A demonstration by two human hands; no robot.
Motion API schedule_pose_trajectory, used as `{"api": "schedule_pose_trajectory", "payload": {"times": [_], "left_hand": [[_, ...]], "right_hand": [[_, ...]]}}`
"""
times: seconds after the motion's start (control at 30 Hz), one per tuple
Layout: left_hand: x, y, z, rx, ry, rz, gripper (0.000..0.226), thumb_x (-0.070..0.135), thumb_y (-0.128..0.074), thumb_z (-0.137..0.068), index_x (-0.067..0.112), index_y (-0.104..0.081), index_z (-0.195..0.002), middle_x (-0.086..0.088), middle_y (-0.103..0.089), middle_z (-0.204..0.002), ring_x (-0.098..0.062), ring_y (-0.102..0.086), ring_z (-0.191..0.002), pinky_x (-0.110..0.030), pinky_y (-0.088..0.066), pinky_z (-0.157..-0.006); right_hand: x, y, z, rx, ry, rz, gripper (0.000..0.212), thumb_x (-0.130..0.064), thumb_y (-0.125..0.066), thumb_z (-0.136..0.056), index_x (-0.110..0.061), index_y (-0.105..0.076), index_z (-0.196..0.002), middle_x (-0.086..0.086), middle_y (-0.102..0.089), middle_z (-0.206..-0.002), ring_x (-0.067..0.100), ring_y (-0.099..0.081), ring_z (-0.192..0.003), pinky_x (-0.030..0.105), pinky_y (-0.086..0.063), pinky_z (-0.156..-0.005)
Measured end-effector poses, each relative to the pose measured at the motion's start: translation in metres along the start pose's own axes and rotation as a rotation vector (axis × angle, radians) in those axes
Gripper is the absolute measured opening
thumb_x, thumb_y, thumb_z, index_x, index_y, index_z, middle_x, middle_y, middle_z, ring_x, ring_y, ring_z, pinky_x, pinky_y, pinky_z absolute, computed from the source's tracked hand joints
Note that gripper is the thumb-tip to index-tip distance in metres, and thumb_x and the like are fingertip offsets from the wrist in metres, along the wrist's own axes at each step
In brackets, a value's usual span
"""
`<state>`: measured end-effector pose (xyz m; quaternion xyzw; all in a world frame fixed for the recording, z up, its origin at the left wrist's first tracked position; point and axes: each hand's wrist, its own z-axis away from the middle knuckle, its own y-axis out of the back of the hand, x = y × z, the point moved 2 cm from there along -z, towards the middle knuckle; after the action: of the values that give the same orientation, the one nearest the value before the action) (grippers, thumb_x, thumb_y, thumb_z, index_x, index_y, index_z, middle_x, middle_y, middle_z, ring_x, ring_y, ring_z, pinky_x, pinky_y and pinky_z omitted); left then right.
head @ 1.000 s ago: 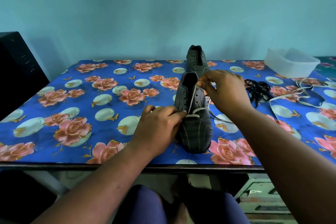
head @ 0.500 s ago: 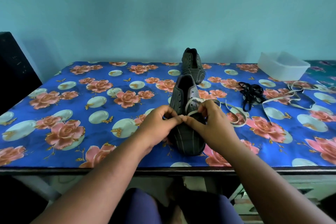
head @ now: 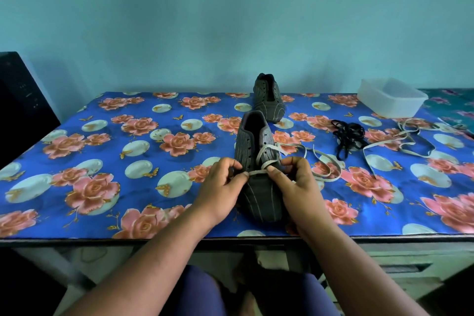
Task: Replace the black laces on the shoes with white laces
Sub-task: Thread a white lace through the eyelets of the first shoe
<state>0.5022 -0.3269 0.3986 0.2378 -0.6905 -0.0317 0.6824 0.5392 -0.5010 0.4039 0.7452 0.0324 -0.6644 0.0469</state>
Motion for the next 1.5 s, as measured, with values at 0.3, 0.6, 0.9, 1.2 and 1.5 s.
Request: {"api": "schedule_pose_trajectory", "payload": {"times": [0.3,0.6,0.9,1.2,1.5], "left_hand": [[-0.003,-0.003,0.012,0.011,-0.001,0.061,0.033,0.067,-0.056,-0.071,0.045,-0.057,-0.095,-0.002,-0.062,-0.103,-0.022,-0.058,-0.093,-0.045,-0.050,-0.084],[0.009,-0.001,0.016,0.022,0.046,0.206,0.014,0.039,-0.069,-0.093,0.037,-0.062,-0.106,-0.002,-0.058,-0.102,-0.017,-0.057,-0.082,-0.036,-0.047,-0.068],[0.052,-0.002,-0.005,0.074,-0.162,-0.722,0.037,0.068,-0.053,-0.092,0.031,-0.056,-0.089,0.011,-0.056,-0.098,-0.018,-0.054,-0.103,-0.043,-0.040,-0.090],[0.071,0.003,-0.012,0.108,-0.229,-0.761,0.024,0.048,-0.052,-0.095,0.031,-0.060,-0.109,0.006,-0.059,-0.114,-0.021,-0.055,-0.110,-0.045,-0.045,-0.093],[0.111,0.035,-0.003,-0.233,-0.099,0.162,0.033,0.034,-0.044,-0.104,0.017,-0.057,-0.078,-0.002,-0.060,-0.075,-0.016,-0.054,-0.074,-0.036,-0.039,-0.078]], "right_hand": [[-0.004,0.005,0.013,-0.009,-0.033,0.047,0.025,-0.036,-0.075,-0.091,-0.028,-0.057,-0.105,0.010,-0.065,-0.109,0.028,-0.067,-0.095,0.042,-0.057,-0.080],[-0.010,0.013,0.008,-0.036,-0.201,0.005,0.028,-0.043,-0.074,-0.091,-0.020,-0.064,-0.105,0.014,-0.074,-0.101,0.020,-0.071,-0.081,0.041,-0.061,-0.070],[-0.034,0.011,-0.011,0.006,-0.237,0.109,0.012,-0.016,-0.065,-0.094,-0.006,-0.070,-0.089,0.006,-0.068,-0.074,0.011,-0.061,-0.063,0.023,-0.048,-0.054],[-0.072,0.003,-0.012,-0.056,-0.194,-0.043,0.023,-0.021,-0.058,-0.100,-0.014,-0.060,-0.078,0.001,-0.057,-0.069,0.014,-0.050,-0.063,0.029,-0.037,-0.061],[-0.121,0.016,-0.022,-0.120,-0.251,-0.005,0.040,-0.050,-0.051,-0.104,-0.018,-0.057,-0.081,0.003,-0.063,-0.071,0.018,-0.053,-0.065,0.033,-0.039,-0.065]]}}
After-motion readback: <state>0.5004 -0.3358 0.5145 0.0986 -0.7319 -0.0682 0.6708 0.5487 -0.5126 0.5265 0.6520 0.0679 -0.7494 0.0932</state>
